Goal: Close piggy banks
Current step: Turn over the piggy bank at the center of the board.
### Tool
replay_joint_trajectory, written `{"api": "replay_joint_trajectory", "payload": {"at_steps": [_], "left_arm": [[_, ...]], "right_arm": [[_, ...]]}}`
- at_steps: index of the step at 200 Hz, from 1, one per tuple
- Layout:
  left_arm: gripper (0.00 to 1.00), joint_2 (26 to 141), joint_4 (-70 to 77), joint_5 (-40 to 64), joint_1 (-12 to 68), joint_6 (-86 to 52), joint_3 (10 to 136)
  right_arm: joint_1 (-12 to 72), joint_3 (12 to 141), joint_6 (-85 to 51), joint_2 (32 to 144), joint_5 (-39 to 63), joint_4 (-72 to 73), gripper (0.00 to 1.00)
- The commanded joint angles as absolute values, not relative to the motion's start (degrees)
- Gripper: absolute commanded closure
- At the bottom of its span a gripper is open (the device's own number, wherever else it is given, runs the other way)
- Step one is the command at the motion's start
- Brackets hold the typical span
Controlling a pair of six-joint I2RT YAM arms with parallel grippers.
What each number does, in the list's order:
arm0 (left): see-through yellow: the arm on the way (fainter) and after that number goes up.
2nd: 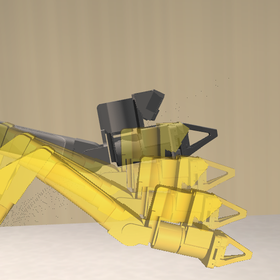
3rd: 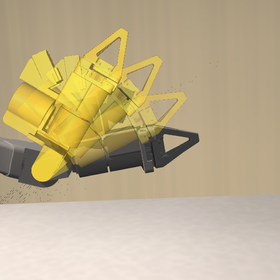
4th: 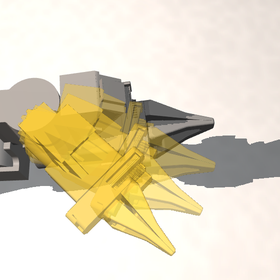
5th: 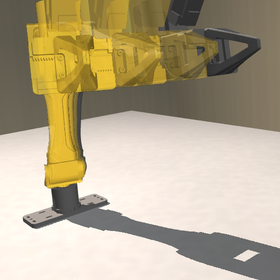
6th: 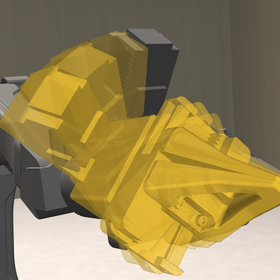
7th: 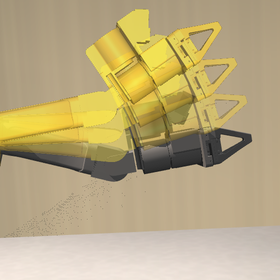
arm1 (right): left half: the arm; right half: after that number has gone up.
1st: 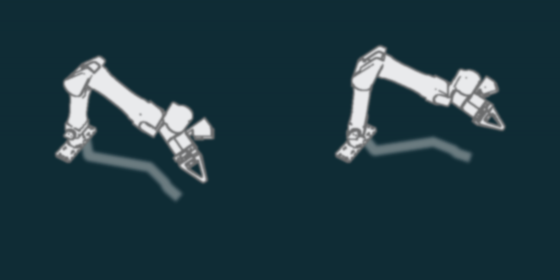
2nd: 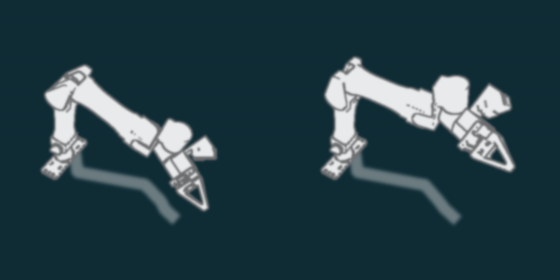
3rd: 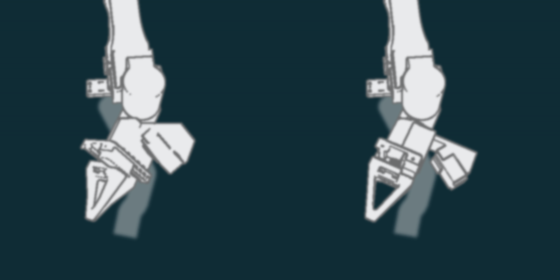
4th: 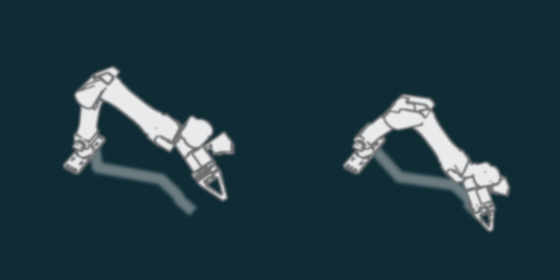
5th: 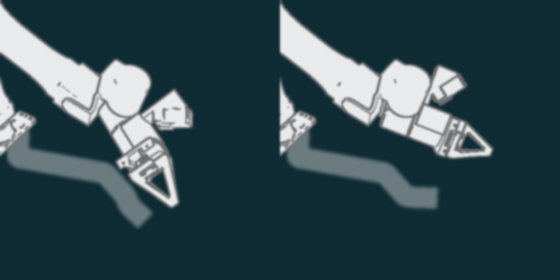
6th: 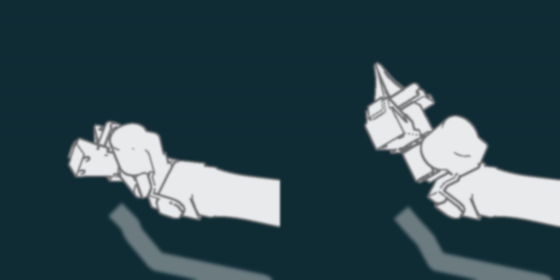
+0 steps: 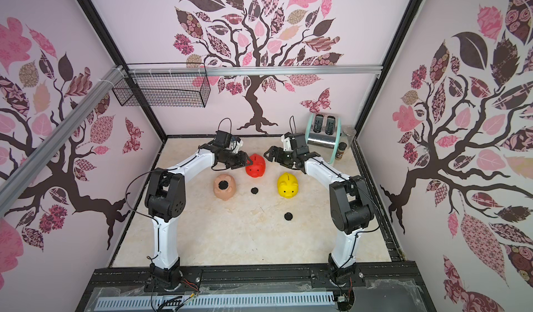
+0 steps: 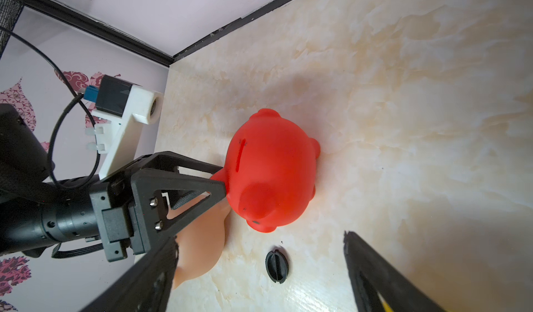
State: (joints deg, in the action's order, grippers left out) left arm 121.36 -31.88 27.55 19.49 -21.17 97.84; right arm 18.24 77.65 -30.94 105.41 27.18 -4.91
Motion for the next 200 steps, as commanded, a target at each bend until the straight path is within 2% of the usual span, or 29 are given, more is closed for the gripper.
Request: {"api": "replay_joint_trajectory", "payload": {"at_steps": [1, 32, 69, 200], "left_arm": [[0.52, 122.8, -33.3, 26.8, 19.5, -20.7, 98.5], [0.6, 122.9, -33.2, 26.7, 19.5, -20.7, 98.5], [0.64, 123.6, -33.2, 27.1, 19.3, -21.3, 98.7], [0.68, 125.2, -31.3, 32.8, 15.2, -24.1, 98.3]], "right_arm": [[18.1, 80.2, -31.2, 106.3, 28.6, -4.9, 0.08], [18.1, 80.2, -31.3, 106.7, 29.1, -4.7, 0.08], [18.1, 80.3, -31.3, 106.8, 29.6, -4.8, 0.08], [18.1, 80.2, -31.0, 107.0, 30.5, -5.2, 0.08]]}}
